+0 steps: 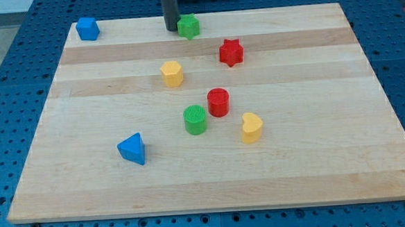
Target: Move the green star towards top center of the board
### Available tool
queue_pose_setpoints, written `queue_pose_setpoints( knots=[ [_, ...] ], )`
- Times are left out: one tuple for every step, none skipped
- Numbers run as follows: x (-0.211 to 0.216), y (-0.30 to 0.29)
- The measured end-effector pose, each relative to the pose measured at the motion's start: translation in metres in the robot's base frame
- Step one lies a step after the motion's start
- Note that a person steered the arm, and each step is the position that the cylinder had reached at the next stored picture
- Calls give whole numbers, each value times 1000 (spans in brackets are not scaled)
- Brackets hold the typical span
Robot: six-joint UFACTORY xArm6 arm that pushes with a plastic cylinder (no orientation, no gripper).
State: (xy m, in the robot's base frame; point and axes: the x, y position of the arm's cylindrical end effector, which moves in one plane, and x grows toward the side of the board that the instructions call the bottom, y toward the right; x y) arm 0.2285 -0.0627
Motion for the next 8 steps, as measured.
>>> queue_pose_setpoints(
  knots=[
    [3,21],
    [3,26],
    [24,9],
    [60,12],
    [61,44],
    [53,59],
    [41,58],
    [37,55]
  ],
)
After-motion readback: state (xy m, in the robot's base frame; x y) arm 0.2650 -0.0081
